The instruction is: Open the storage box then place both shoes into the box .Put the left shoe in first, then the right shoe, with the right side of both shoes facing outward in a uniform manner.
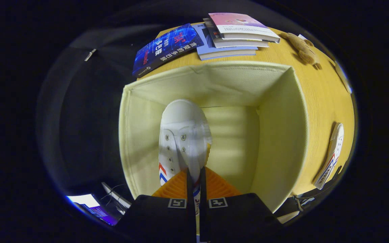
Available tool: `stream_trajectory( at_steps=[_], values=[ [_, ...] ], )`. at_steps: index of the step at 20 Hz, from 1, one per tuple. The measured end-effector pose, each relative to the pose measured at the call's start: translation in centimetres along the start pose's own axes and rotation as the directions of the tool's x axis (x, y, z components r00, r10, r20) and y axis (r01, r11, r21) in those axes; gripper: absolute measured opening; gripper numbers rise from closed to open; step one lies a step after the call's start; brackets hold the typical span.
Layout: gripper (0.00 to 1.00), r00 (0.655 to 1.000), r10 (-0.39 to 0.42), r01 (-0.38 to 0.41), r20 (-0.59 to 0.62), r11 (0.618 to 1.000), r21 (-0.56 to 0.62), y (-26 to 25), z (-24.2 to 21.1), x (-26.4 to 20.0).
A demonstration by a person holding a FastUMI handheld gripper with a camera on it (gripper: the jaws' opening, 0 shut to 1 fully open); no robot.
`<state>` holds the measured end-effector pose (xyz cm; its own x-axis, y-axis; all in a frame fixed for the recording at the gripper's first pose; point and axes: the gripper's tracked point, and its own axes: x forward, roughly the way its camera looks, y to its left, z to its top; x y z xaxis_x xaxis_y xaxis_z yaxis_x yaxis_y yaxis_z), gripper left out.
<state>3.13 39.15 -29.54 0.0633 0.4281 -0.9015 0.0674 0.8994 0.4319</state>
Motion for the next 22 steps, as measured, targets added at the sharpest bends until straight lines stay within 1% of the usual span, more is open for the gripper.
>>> stream_trajectory(
  at_steps=[2, 5, 6, 7, 8, 11, 12, 13, 14, 15, 16, 18, 20, 22],
  values=[
    [0.09, 1.0, -0.028, 0.027, -0.014, 1.0, -0.016, -0.5, -0.7, 1.2],
    [0.11, 0.999, -0.014, 0.014, -0.032, 1.0, -0.025, -0.1, -1.5, 1.9],
    [0.14, 0.999, -0.001, 0.0, -0.039, 1.0, -0.023, 0.2, -1.2, 2.0],
    [0.18, 0.999, 0.026, -0.026, -0.045, 1.0, -0.016, 0.7, -1.2, 1.8],
    [0.26, 0.999, 0.009, -0.011, -0.053, 1.0, -0.028, 0.5, -1.5, 1.7],
    [0.31, 0.999, 0.017, -0.019, -0.042, 0.999, -0.044, -0.2, -1.2, 1.1],
    [0.37, 0.999, 0.036, -0.037, -0.036, 0.999, -0.037, 0.0, -1.1, 0.7],
    [0.4, 0.998, 0.053, -0.054, -0.031, 0.998, -0.037, 0.3, -0.9, 0.2],
    [0.53, 0.997, 0.075, -0.076, -0.03, 0.996, -0.037, 0.5, -0.9, -0.2],
    [0.57, 0.995, 0.093, -0.095, -0.033, 0.995, -0.038, 0.7, -1.0, -0.7],
    [0.65, 0.994, 0.107, -0.108, -0.037, 0.993, -0.042, 0.6, -1.3, -1.3],
    [0.71, 0.99, 0.134, -0.136, -0.031, 0.989, -0.051, 0.4, -1.5, -2.7],
    [0.75, 0.981, 0.192, -0.191, 0.001, 0.98, -0.058, 0.5, -1.3, -4.8],
    [0.76, 0.968, 0.246, -0.244, 0.04, 0.968, -0.05, -0.1, -0.8, -7.2]
  ],
)
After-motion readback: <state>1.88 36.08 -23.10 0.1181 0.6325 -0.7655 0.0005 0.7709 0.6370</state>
